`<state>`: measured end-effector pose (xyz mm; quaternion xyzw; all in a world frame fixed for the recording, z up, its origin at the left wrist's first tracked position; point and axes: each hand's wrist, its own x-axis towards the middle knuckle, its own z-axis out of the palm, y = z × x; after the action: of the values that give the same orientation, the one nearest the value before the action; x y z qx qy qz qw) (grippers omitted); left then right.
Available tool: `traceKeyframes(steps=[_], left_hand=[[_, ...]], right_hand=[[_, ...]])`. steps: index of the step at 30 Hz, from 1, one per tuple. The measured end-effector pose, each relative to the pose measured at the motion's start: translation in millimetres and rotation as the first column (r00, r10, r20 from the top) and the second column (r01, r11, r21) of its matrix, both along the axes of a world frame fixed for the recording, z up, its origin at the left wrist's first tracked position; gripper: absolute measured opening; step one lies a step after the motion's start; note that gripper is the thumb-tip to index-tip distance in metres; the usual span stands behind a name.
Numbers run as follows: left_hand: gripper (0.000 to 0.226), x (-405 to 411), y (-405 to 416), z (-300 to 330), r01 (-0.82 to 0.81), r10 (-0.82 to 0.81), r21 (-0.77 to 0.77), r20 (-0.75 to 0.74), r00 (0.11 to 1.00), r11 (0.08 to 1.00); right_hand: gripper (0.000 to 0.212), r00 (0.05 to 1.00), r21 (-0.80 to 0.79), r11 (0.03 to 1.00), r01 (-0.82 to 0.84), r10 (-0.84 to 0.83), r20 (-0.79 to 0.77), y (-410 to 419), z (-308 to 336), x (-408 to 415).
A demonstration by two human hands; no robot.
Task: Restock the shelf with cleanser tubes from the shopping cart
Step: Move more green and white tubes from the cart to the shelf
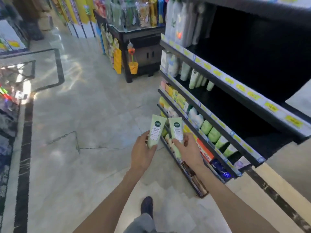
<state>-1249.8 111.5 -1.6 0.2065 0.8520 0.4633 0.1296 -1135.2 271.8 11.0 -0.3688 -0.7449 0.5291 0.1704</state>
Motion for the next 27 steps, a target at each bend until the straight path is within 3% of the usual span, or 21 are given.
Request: traceKeyframes(steps=[7,13,18,27], left_hand=[[0.056,-96,112,19,0.247,-0.247,-0.004,0.018,0.969,0.969],[0.06,-145,198,24,0.423,-0.422,-0.03,0.037,0.906,0.906],[0.06,-180,253,18,0.497,-0.496,-0.073,0.035,0.868,0.865],[0.059,-240,307,-2,0.616,-0.613,-0.057,0.059,0.788,0.786]], right_hand=[[0.043,0.978,0.024,0.981,0.191,-0.193,0.081,76,4,-56],[0.035,0.937,-0.051,0.936,0.349,-0.347,0.047,131,4,-87],[0.04,0.902,-0.098,0.897,0.431,-0.427,0.059,174,-11,-112],[0.041,0.82,-0.033,0.823,0.566,-0.559,0.122,214,-21,-159]])
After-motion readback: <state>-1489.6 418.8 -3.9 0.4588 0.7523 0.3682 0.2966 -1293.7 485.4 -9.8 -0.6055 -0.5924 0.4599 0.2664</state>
